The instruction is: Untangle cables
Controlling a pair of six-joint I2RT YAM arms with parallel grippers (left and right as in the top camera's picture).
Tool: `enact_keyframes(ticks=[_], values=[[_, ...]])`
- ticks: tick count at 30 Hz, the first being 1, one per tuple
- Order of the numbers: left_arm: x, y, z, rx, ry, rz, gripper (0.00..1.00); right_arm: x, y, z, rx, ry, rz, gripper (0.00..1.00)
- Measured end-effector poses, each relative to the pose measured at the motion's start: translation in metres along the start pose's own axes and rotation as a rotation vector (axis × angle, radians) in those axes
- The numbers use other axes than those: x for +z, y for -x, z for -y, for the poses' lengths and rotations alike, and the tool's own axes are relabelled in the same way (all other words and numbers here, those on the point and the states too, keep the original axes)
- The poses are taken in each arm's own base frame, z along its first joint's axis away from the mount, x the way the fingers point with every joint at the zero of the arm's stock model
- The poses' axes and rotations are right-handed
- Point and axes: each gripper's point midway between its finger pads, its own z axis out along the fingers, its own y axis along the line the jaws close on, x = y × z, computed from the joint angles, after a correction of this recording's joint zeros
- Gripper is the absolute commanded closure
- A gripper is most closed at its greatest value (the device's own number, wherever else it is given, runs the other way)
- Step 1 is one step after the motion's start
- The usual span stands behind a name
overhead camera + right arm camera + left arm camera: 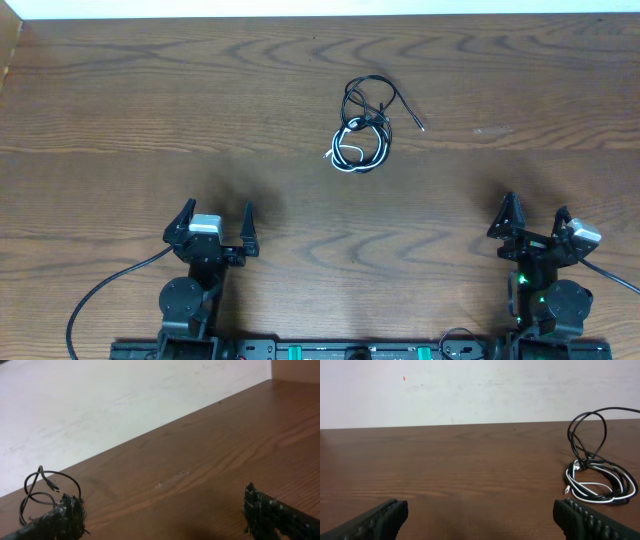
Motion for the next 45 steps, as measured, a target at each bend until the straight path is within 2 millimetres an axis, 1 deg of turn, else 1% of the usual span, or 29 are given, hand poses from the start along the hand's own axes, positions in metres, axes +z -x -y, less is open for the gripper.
enact_keyframes(ticks=[14,18,25,27,30,33,34,35,37,38,40,42,44,45], values=[[0.0,0.0,0.0,0.0,0.0,0.0,0.0,0.0,0.001,0.0,0.0,0.001,0.002,0.01],[0.0,0.0,0.0,0.0,0.0,0.0,0.0,0.0,0.012,-0.004,0.001,0.014,0.048,0.01],[0.0,0.0,0.0,0.0,0.0,0.0,0.0,-0.001,0.017,0.005,0.003,-0.036,0.076,0.01],[0.0,0.005,-0.002,0.003,0.009,0.022,0.0,-0.001,0.021,0.002,0.003,-0.025,0.089,0.01],[-0.001,0.029,-0.005,0.003,0.027,0.124,0.0,-0.001,0.025,-0.01,-0.028,0.043,0.102,0.01],[-0.007,0.057,-0.005,-0.012,0.029,0.225,0.0,-0.005,0.036,-0.03,-0.086,0.142,0.143,0.01],[-0.01,0.065,-0.005,-0.018,0.03,0.246,0.0,-0.008,0.043,-0.04,-0.114,0.192,0.176,0.01],[-0.015,0.08,-0.005,-0.031,0.027,0.279,0.0,-0.011,0.051,-0.049,-0.139,0.237,0.212,0.01],[-0.025,0.108,-0.005,-0.043,0.024,0.336,0.0,-0.016,0.062,-0.059,-0.16,0.282,0.259,0.01],[-0.034,0.127,-0.004,-0.048,0.019,0.375,0.0,-0.02,0.069,-0.065,-0.174,0.31,0.287,0.01],[-0.052,0.16,-0.004,-0.054,0.016,0.436,0.0,-0.024,0.076,-0.071,-0.186,0.331,0.306,0.01],[-0.07,0.194,-0.004,-0.061,0.013,0.49,0.0,-0.03,0.089,-0.078,-0.202,0.352,0.334,0.01],[-0.088,0.224,-0.004,-0.065,0.01,0.524,0.0,-0.041,0.11,-0.087,-0.231,0.369,0.385,0.01],[-0.093,0.235,-0.004,-0.066,0.01,0.523,0.0,-0.046,0.12,-0.091,-0.241,0.375,0.41,0.01]])
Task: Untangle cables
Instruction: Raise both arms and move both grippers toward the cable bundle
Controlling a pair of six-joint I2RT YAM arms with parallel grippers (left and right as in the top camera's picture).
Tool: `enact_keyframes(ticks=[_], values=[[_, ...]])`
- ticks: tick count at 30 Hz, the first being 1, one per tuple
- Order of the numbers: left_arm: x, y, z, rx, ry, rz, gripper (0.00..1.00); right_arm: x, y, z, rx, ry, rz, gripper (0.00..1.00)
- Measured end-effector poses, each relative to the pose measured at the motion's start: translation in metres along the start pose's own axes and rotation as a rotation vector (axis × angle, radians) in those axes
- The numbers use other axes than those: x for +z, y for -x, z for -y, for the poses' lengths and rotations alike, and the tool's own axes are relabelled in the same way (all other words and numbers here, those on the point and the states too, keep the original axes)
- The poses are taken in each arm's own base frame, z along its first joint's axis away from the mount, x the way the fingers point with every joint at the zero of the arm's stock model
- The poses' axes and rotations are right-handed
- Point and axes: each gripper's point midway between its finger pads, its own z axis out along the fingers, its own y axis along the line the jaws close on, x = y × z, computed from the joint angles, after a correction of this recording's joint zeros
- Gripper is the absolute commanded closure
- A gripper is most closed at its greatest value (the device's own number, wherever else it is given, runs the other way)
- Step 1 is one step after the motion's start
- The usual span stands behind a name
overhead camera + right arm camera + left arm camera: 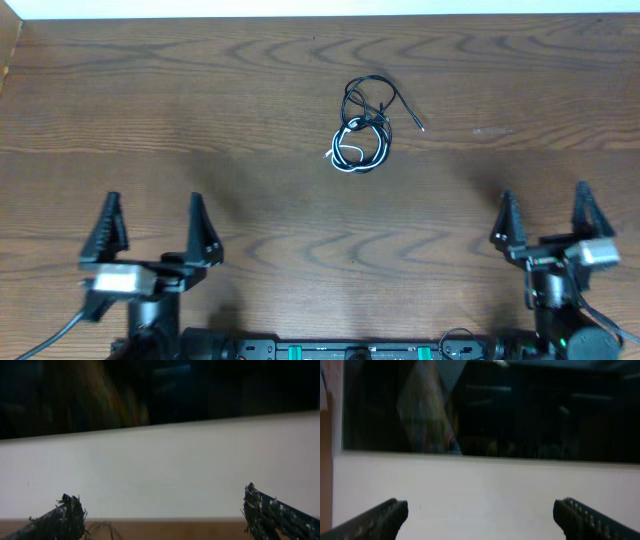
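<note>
A small tangle of black and white cables lies on the wooden table, far centre in the overhead view. My left gripper is open at the near left, well short of the tangle. Open too, my right gripper stands at the near right. The left wrist view shows only its open gripper against a white wall and a dark window. Between the spread fingers of the right gripper, the right wrist view shows a thin strip of table with a faint blurred cable loop. Nothing sits between either pair of fingers.
The table's far edge meets a white wall. The arm bases and a black rail with green lights run along the near edge.
Both wrist cameras, which looked along the tabletop, now face the wall and dark window. From overhead the left gripper is further left and nearer the front. Both grippers stay open, and the tangle is unmoved.
</note>
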Motion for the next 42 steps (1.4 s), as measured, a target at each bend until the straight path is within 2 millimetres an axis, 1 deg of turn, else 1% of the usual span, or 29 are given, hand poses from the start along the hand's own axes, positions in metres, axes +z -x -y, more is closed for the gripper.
enact_keyframes(ticks=[3,5,9,12,13,14,16,18,20,23,26,28,31,35,36,37,38,39,40,41,42], values=[[0.008,0.032,0.002,0.0,0.004,-0.059,0.0,0.001,0.053,-0.009,-0.061,0.02,0.098,0.01],[0.013,0.043,0.003,0.001,0.008,-0.115,0.0,0.001,0.078,-0.014,-0.086,0.027,0.14,0.01],[0.029,0.076,0.006,0.006,0.016,-0.243,0.0,0.008,0.126,-0.02,-0.133,0.034,0.194,0.01],[0.041,0.099,0.008,0.009,0.023,-0.343,0.0,0.024,0.146,-0.02,-0.139,0.031,0.165,0.01],[0.048,0.11,0.009,0.011,0.025,-0.373,0.0,0.029,0.15,-0.02,-0.137,0.032,0.149,0.01],[0.055,0.115,0.009,0.012,0.027,-0.405,0.0,0.038,0.15,-0.019,-0.128,0.031,0.101,0.01],[0.061,0.118,0.01,0.015,0.033,-0.494,0.0,0.055,0.15,-0.017,-0.109,0.032,0.005,0.01],[0.076,0.121,0.011,0.018,0.037,-0.56,0.0,0.076,0.154,-0.017,-0.085,0.049,-0.102,0.01],[0.087,0.111,0.011,0.02,0.039,-0.635,0.0,0.086,0.146,-0.017,-0.054,0.06,-0.221,0.01],[0.105,0.086,0.015,0.014,0.02,-0.745,0.0,0.105,0.148,-0.018,-0.029,0.083,-0.333,0.01],[0.119,0.047,0.019,0.001,-0.004,-0.881,0.0,0.122,0.137,-0.02,0.013,0.12,-0.463,0.01],[0.127,0.017,0.021,-0.009,-0.017,-0.98,0.0,0.129,0.125,-0.022,0.044,0.146,-0.54,0.01],[0.138,-0.025,0.022,-0.02,-0.023,-1.111,0.0,0.14,0.095,-0.022,0.1,0.181,-0.655,0.01],[0.144,-0.066,0.021,-0.028,-0.02,-1.239,0.0,0.154,0.049,-0.016,0.163,0.19,-0.782,0.01],[0.144,-0.072,0.021,-0.029,-0.019,-1.259,0.0,0.153,0.037,-0.014,0.18,0.188,-0.823,0.01],[0.144,-0.081,0.021,-0.03,-0.016,-1.292,0.02,0.151,0.024,-0.013,0.201,0.186,-0.867,0.01],[0.143,-0.087,0.021,-0.032,-0.016,-1.315,0.12,0.149,0.013,-0.013,0.222,0.183,-0.911,0.01],[0.143,-0.094,0.021,-0.039,-0.016,-1.34,0.29,0.149,0.003,-0.012,0.238,0.183,-0.942,0.14],[0.142,-0.1,0.023,-0.047,-0.022,-1.362,0.58,0.15,-0.004,-0.011,0.247,0.188,-0.959,0.28],[0.141,-0.107,0.024,-0.054,-0.03,-1.386,0.78,0.151,-0.011,-0.013,0.266,0.198,-0.979,0.54],[0.138,-0.118,0.027,-0.071,-0.044,-1.429,0.92,0.15,-0.02,-0.015,0.297,0.212,-1.009,0.78]])
